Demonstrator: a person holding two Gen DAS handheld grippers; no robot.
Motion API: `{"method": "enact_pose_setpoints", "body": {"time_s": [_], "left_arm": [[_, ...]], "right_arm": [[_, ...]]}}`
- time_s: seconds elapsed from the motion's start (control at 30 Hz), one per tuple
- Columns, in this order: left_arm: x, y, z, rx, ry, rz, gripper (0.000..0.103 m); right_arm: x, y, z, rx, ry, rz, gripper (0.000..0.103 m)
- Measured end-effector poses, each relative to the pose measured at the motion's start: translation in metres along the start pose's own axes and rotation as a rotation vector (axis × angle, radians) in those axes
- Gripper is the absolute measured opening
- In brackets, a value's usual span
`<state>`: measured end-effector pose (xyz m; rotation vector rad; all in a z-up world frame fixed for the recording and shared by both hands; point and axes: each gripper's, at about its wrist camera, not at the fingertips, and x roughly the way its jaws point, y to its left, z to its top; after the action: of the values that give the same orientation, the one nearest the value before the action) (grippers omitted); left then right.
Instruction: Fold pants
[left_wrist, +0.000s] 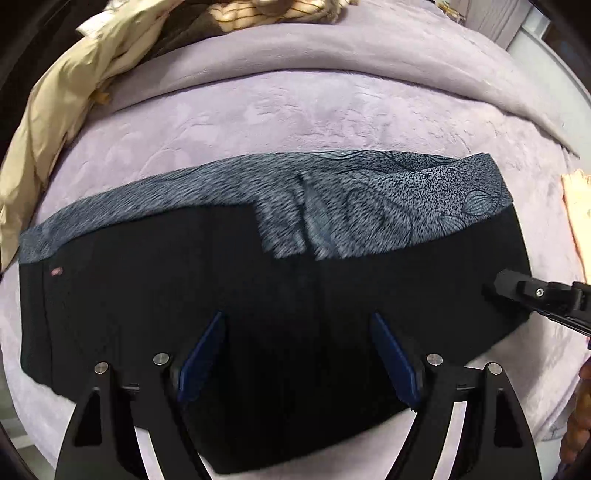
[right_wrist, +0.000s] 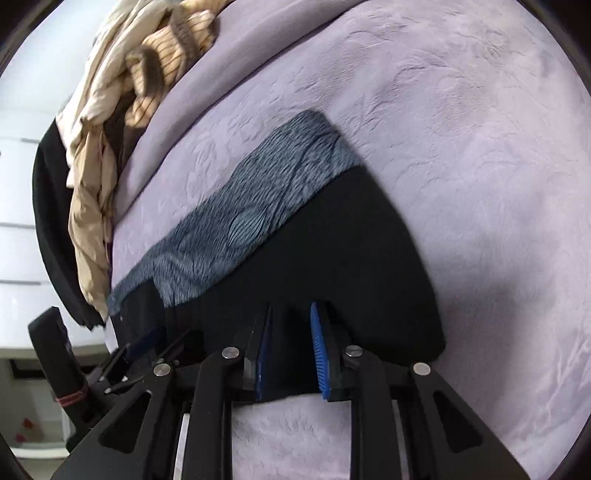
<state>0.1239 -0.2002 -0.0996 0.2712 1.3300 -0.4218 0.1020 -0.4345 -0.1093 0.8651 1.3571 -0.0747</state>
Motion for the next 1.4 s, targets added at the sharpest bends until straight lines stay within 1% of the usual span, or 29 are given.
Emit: {"method": "enact_pose_setpoints", "body": {"time_s": [0.07,0.2,0.23,0.3,0.33,0.37,0.4,0.43,0.5,0.53,0.6,0.7,0.77,0.8,0.97,1.03,1.1,1.2,1.23,1.27,1.33,1.37,1.4], "left_arm": [[-0.012,0.015,-0.012,-0.033,-0.004,0.004,0.082],[-0.026,0.044,-0.033,-0.089,0.008,0.034,0.082],[-0.028,0.053,-0.04,-0.108,0.019,0.039,0.082],[-0.031,0.067,-0.05,-0.137,0.036,0.052,0.082],[-0.032,0.073,-0.055,-0.147,0.044,0.059,0.082],[-0.033,0.081,-0.062,-0.159,0.053,0.07,0.082],[-0.035,0.086,-0.066,-0.169,0.056,0.075,0.082],[-0.038,0.092,-0.072,-0.18,0.059,0.078,0.082],[-0.041,0.106,-0.083,-0.206,0.064,0.073,0.082],[-0.042,0.11,-0.088,-0.213,0.065,0.071,0.082],[-0.045,0.117,-0.095,-0.224,0.069,0.069,0.082],[-0.047,0.126,-0.104,-0.243,0.071,0.058,0.082],[-0.05,0.129,-0.109,-0.249,0.072,0.047,0.082],[-0.05,0.13,-0.112,-0.25,0.073,0.045,0.082],[-0.056,0.135,-0.12,-0.247,0.062,0.035,0.082],[-0.06,0.142,-0.123,-0.244,0.06,0.036,0.082],[-0.067,0.143,-0.13,-0.244,0.049,0.036,0.082],[-0.075,0.155,-0.135,-0.252,0.029,0.031,0.083],[-0.075,0.158,-0.136,-0.257,0.025,0.028,0.087],[-0.077,0.158,-0.138,-0.265,0.025,0.024,0.103],[-0.076,0.159,-0.148,-0.274,0.014,0.025,0.103],[-0.079,0.164,-0.145,-0.275,0.016,0.021,0.103],[-0.08,0.165,-0.144,-0.278,0.018,0.019,0.103]], "right_arm": [[-0.002,0.013,-0.01,-0.046,0.003,-0.011,0.024],[0.006,0.052,-0.029,-0.15,0.007,0.009,0.024],[0.011,0.059,-0.033,-0.167,0.015,0.01,0.024],[0.031,0.073,-0.04,-0.179,0.064,0.015,0.024],[0.041,0.078,-0.044,-0.183,0.092,0.003,0.026],[0.049,0.082,-0.049,-0.193,0.109,-0.03,0.026],[0.049,0.088,-0.054,-0.213,0.097,-0.059,0.026],[0.048,0.093,-0.058,-0.232,0.095,-0.063,0.026],[0.045,0.099,-0.066,-0.253,0.14,-0.045,0.027],[0.044,0.101,-0.07,-0.26,0.158,-0.049,0.028],[0.039,0.105,-0.082,-0.298,0.17,-0.091,0.03],[0.029,0.111,-0.097,-0.336,0.173,-0.134,0.039],[0.022,0.115,-0.106,-0.357,0.172,-0.157,0.051],[0.019,0.117,-0.111,-0.371,0.173,-0.173,0.053],[0.005,0.13,-0.134,-0.435,0.174,-0.239,0.071],[0.0,0.134,-0.141,-0.441,0.176,-0.241,0.073],[-0.002,0.139,-0.147,-0.433,0.181,-0.238,0.074],[-0.004,0.145,-0.153,-0.429,0.191,-0.237,0.074],[-0.004,0.148,-0.155,-0.435,0.19,-0.239,0.074],[-0.004,0.152,-0.157,-0.448,0.189,-0.245,0.074],[-0.004,0.16,-0.159,-0.47,0.183,-0.256,0.076],[-0.003,0.165,-0.16,-0.482,0.176,-0.262,0.08],[-0.002,0.17,-0.161,-0.492,0.168,-0.267,0.081]]}}
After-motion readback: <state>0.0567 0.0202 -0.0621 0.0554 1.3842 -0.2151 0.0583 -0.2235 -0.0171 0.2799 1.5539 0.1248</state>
